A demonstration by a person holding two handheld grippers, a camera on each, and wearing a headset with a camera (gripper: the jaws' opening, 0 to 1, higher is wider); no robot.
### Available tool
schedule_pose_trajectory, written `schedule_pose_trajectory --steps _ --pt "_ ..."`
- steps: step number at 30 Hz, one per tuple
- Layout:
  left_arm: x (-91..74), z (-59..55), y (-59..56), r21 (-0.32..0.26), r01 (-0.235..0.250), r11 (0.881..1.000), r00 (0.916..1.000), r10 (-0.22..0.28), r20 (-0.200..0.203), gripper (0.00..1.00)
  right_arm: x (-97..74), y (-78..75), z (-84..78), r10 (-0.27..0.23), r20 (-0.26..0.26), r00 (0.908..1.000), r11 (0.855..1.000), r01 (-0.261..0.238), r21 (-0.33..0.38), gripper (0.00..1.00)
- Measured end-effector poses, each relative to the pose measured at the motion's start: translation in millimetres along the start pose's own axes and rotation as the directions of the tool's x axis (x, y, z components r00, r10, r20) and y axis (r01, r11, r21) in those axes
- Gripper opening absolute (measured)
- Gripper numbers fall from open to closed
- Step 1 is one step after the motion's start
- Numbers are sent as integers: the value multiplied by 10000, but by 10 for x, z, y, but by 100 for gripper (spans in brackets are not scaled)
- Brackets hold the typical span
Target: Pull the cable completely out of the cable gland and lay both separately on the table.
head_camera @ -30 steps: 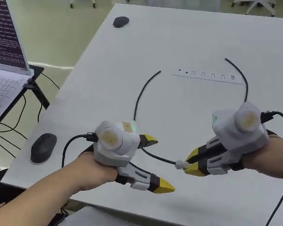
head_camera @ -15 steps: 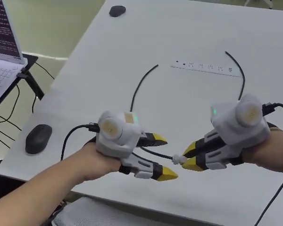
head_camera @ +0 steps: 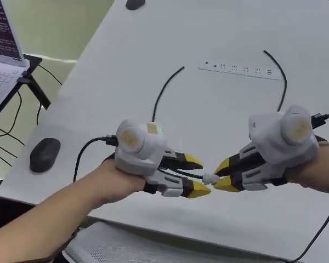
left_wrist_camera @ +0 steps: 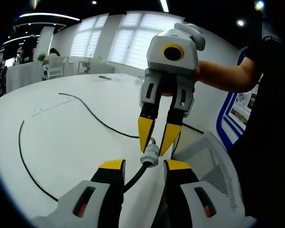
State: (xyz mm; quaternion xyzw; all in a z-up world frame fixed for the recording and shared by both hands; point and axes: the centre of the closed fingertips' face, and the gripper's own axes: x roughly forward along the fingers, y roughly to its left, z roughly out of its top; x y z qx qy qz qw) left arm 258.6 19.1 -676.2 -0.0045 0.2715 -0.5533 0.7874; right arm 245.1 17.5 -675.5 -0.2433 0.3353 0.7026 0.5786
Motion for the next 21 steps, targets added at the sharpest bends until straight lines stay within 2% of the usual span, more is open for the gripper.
schedule_pose_trajectory --steps 4,11,17,21 --pt "-9 -2 -20 -3 91 10000 10000 -91 19 23 7 24 -2 -12 52 10000 9997 13 -258 6" --pt "-14 9 -86 -5 301 9995 9995 -300 104 17 17 37 -20 -99 197 9998 9984 110 -553 6" --pt "-11 -10 -125 -142 436 9989 9990 -435 61 16 36 87 -27 -127 333 9994 9959 156 -892 6" --pt "1 -18 -112 -21 305 9995 9995 -305 -84 15 47 45 -48 -216 475 9986 9953 259 -938 7"
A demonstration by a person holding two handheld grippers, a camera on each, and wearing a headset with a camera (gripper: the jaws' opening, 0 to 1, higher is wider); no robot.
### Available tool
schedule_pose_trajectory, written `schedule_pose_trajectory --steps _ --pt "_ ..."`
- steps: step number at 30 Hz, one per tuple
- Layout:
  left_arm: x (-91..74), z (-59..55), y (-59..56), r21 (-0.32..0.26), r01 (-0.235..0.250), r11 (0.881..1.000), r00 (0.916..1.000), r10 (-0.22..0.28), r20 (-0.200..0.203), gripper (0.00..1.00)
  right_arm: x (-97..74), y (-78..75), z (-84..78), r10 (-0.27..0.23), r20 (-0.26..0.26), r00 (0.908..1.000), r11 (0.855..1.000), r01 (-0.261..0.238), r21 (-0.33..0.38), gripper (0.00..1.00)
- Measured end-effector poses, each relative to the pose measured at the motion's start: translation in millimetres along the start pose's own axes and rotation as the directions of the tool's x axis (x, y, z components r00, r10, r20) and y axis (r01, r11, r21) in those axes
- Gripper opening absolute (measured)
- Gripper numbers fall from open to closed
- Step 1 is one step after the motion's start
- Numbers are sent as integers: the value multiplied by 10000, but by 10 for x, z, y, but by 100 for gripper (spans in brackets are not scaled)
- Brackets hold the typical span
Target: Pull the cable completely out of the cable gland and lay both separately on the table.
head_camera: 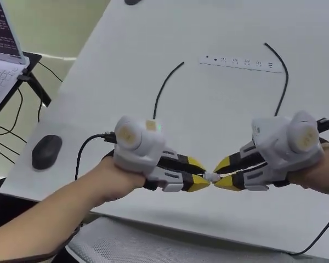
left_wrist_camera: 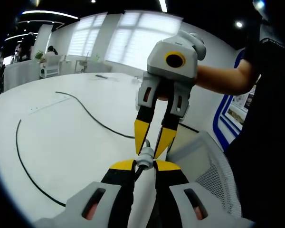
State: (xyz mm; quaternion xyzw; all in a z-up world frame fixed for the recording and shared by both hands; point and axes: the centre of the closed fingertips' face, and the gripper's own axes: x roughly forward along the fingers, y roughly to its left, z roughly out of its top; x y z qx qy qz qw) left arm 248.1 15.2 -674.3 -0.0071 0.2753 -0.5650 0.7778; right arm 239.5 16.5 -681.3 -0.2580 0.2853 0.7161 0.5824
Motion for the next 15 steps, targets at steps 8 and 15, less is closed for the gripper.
schedule_pose_trajectory --steps 8,15 --pt "-9 44 47 203 -350 9992 9993 353 -109 15 -31 -64 34 -70 720 9974 9937 -12 1121 8" --pt "-22 95 29 852 -456 9953 9986 478 -238 14 -188 -77 188 1045 2858 9526 9044 -2106 3711 18"
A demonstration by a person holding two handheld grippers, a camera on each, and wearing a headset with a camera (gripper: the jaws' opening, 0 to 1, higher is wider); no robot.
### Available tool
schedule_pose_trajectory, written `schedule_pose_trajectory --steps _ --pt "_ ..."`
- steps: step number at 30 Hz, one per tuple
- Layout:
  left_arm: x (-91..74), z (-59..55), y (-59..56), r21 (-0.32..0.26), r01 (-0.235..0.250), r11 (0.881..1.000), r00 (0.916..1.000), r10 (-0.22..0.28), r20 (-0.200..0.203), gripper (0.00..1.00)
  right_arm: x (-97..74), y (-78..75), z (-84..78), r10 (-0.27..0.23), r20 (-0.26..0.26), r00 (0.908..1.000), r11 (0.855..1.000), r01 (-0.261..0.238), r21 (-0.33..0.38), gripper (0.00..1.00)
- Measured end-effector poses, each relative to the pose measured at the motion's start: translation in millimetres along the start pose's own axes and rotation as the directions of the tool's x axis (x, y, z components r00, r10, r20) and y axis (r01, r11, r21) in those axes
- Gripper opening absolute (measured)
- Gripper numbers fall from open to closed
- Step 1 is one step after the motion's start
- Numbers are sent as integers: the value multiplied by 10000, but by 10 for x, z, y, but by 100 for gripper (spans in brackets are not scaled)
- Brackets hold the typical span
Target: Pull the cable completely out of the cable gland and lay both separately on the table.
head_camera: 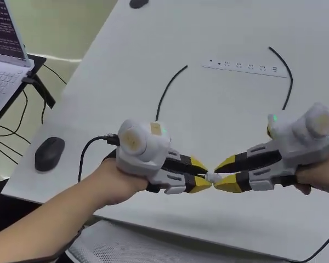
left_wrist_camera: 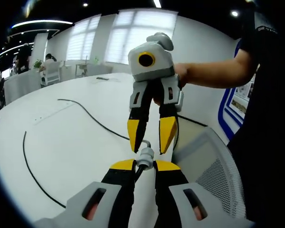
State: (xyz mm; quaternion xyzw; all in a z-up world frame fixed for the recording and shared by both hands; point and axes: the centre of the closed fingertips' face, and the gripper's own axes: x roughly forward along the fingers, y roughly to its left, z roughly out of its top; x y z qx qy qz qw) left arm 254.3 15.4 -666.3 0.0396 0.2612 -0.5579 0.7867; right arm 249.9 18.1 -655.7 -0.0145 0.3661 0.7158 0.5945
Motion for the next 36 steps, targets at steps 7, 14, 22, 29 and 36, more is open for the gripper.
schedule_pose_trajectory --steps 7,14,22,29,36 --pt "-32 56 44 538 -257 9982 9997 255 38 14 -51 -102 21 852 556 9948 9760 -945 1961 19" --pt "-14 56 14 944 -260 9952 9996 271 -100 14 3 -79 -26 1637 616 9846 9426 -1745 2847 17" --pt "-21 93 2 1054 -315 9939 9994 327 -97 14 23 -20 -27 2274 1327 9647 8886 -2613 3770 12" --pt "-23 74 14 956 -314 9949 9993 333 -183 14 45 -5 -23 2341 1451 9613 8801 -2730 3884 9" --pt "-15 5 9 483 -185 9987 9991 204 -375 14 83 24 -50 1816 666 9811 9593 -1916 2076 7"
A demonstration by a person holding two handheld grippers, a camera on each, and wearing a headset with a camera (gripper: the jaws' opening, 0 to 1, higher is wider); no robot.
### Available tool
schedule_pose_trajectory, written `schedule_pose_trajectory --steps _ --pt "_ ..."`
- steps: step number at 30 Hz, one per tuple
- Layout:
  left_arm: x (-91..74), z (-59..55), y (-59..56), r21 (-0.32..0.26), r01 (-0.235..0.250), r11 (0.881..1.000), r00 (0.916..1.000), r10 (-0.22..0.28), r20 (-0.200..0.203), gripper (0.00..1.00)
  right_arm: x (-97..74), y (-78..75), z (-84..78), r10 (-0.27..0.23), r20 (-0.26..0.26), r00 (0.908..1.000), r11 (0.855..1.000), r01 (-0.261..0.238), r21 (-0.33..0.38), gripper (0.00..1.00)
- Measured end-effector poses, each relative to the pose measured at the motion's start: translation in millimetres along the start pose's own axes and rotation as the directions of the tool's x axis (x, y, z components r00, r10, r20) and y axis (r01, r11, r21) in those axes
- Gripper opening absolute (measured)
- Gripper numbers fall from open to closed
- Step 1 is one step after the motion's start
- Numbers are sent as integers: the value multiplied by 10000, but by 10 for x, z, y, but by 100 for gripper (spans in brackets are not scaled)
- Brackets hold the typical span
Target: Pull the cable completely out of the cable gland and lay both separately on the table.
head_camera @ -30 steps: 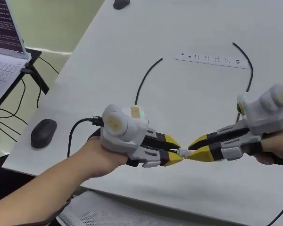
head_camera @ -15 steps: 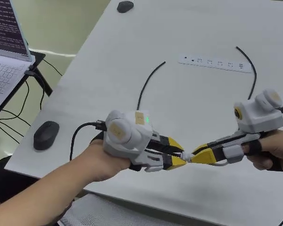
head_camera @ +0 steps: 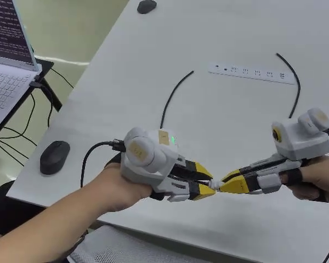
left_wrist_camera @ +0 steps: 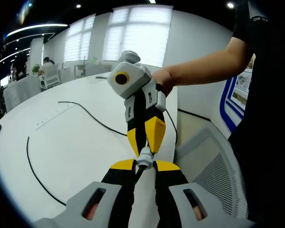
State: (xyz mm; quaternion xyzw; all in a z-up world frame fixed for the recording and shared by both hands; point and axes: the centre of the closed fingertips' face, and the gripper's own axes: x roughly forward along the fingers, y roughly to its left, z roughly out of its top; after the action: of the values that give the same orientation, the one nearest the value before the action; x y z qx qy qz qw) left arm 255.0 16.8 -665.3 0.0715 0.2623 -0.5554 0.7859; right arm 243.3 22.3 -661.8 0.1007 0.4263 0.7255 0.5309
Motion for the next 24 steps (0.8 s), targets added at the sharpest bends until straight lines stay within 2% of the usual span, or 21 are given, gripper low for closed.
schedule_pose_trajectory --steps 1,2,4,5,9,11,12,13,14,15,16,17,18,19,20,21,24 --pt "-6 -1 6 -35 0 10000 10000 0 47 14 2 1 13 -183 35 9998 9986 185 -492 7" --pt "-10 0 11 -221 37 9997 10000 -35 79 14 1 6 13 -287 13 9996 9976 287 -628 7" --pt "-17 7 21 -446 63 9990 9999 -56 156 14 -6 6 27 -626 50 9980 9888 627 -1357 6" --pt "-21 9 24 -509 82 9987 9998 -72 211 14 -10 12 35 -844 63 9964 9783 841 -1893 6" --pt "-26 40 26 -912 169 9957 9990 -130 437 14 -34 27 51 -1380 184 9903 9505 1377 -2785 6" --pt "-24 42 17 -1048 254 9942 9987 -205 474 14 -39 45 32 -1818 87 9833 9100 1716 -3776 7" --pt "-20 41 5 -1026 298 9943 9985 -250 480 14 -39 50 24 -1968 50 9804 8977 1823 -4011 7" --pt "-17 38 -14 -1199 393 9920 9983 -337 481 14 -37 67 4 -2141 -11 9768 8723 1907 -4503 7" --pt "-17 34 -32 -1565 517 9863 9978 -443 501 15 -33 72 8 -2297 80 9732 8640 2077 -4586 7" --pt "-20 38 -17 -1470 480 9880 9977 -404 538 15 -38 70 6 -2475 100 9688 8544 2231 -4693 7" --pt "-26 49 -32 -1516 584 9867 9968 -492 636 15 -43 88 5 -2622 144 9649 8291 2329 -5083 7" --pt "-27 59 -51 -1737 696 9823 9957 -578 720 15 -48 98 1 -2743 166 9615 8104 2404 -5342 7" --pt "-33 72 -51 -1911 717 9790 9950 -568 823 15 -57 97 6 -2977 286 9542 7770 2596 -5734 7" --pt "-38 74 -50 -1927 734 9785 9946 -576 861 15 -59 102 9 -3103 368 9499 7508 2687 -6034 7" --pt "-41 76 -60 -2036 809 9757 9940 -639 886 15 -54 111 4 -3298 429 9431 7111 2781 -6457 7" --pt "-39 76 -60 -2076 805 9749 9941 -634 880 15 -51 109 -2 -3442 448 9378 6861 2838 -6699 7" --pt "-32 67 -63 -2119 791 9741 9949 -638 785 15 -38 71 -16 -3782 364 9250 6235 2836 -7286 7"
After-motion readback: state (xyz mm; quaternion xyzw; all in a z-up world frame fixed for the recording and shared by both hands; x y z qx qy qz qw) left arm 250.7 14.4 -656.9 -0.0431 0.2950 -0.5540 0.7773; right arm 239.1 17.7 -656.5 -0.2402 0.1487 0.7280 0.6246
